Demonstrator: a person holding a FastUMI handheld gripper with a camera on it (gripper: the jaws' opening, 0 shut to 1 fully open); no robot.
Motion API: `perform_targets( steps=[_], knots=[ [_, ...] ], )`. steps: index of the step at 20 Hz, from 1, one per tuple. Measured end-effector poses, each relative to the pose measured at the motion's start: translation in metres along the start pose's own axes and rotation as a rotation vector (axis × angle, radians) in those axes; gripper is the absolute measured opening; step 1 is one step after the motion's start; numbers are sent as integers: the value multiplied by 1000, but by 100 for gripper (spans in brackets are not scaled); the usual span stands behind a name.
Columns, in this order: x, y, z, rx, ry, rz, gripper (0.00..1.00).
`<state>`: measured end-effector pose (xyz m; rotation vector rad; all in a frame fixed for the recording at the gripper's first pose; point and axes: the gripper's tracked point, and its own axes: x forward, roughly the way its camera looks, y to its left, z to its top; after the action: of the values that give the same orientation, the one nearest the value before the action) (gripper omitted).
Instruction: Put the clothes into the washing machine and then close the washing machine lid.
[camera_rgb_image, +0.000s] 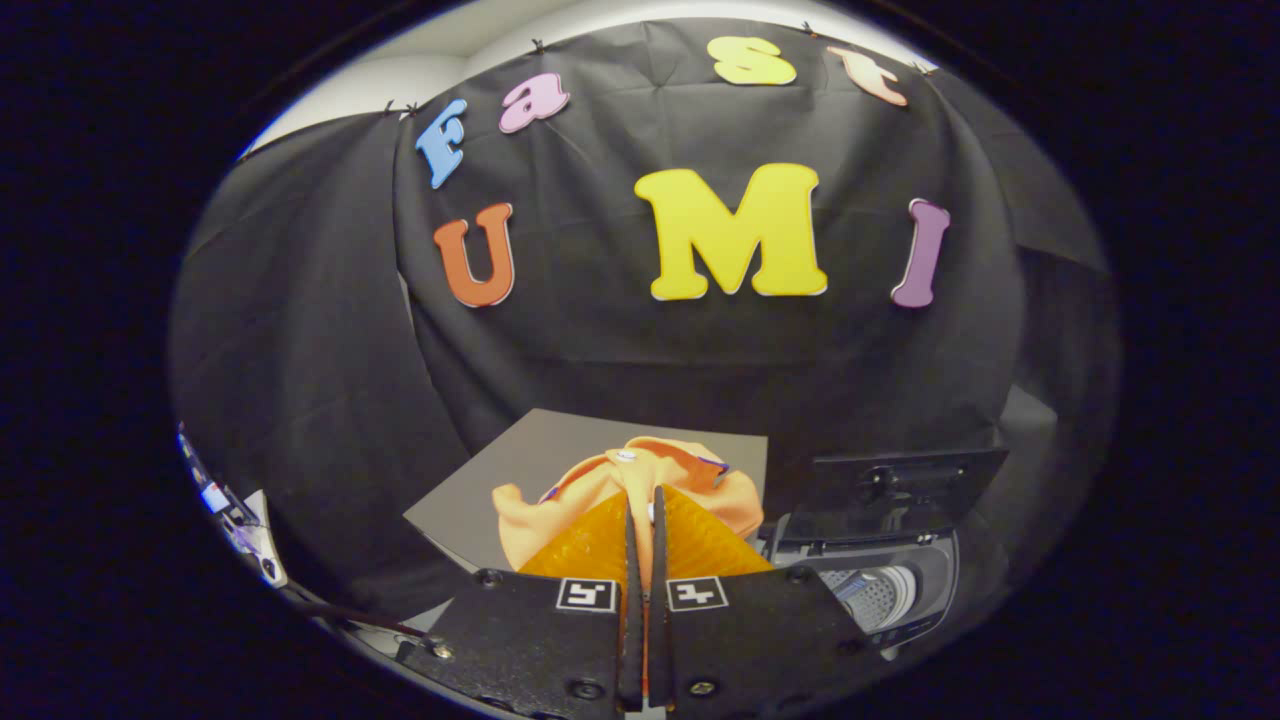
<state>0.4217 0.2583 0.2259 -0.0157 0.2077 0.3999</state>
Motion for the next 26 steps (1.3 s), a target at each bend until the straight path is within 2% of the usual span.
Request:
perform_targets(
  steps=[8, 13, 16, 20, 26],
  knots=[
    [-110, -96, 55, 52, -159, -157, 6],
    [-138, -173, 52, 67, -175, -260, 5],
    [-133, -217, 41, 77, -149, -288, 5],
    [-111, -262, 18, 21, -78, -284, 5],
    [-48, -300, -32, -9, 42, -216, 5]
  ],
)
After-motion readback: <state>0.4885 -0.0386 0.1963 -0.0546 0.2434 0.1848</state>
